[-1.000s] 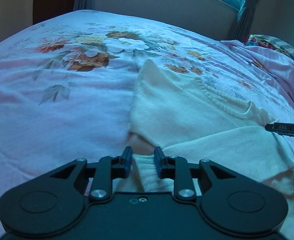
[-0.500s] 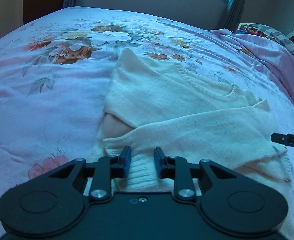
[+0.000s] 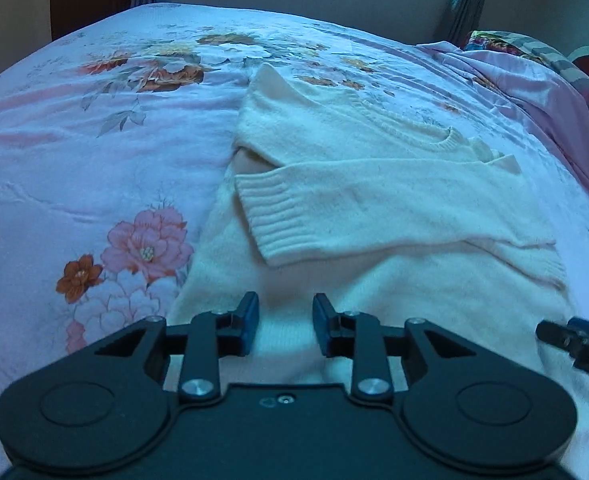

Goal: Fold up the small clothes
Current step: 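Open the left tool and move both tools toward the sweater hem, then close the left tool on the hem while the right tool grasps the hem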

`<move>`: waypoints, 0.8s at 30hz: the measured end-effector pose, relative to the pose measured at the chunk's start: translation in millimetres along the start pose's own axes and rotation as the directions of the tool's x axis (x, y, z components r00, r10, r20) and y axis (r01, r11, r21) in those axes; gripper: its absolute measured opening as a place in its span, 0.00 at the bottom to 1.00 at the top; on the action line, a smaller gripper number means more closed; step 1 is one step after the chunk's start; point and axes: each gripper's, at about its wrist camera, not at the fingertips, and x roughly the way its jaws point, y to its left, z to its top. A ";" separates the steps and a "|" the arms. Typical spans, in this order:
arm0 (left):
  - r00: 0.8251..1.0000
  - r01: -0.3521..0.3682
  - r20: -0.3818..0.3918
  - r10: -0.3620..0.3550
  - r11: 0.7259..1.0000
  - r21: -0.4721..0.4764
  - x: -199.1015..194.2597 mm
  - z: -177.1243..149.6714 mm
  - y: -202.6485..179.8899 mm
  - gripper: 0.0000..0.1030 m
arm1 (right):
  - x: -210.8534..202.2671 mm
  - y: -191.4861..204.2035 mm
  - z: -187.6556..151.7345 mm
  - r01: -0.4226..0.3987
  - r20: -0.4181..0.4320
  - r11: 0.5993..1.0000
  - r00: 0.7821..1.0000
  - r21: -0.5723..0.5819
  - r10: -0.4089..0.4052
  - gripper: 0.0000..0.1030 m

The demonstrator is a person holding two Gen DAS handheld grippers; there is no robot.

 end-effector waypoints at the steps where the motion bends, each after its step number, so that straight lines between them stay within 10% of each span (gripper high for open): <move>1: 1.000 -0.002 0.001 0.002 1.000 0.003 -4.7 -4.1 -0.7 0.27 | -0.7 0.3 -11.4 0.008 -0.005 1.000 1.000 -0.009 -0.008 0.62; 24: 1.000 0.023 -0.001 -0.023 0.998 0.065 -103.3 -107.0 26.1 0.27 | -106.1 7.3 -125.6 0.009 0.013 0.999 1.000 -0.046 -0.008 0.62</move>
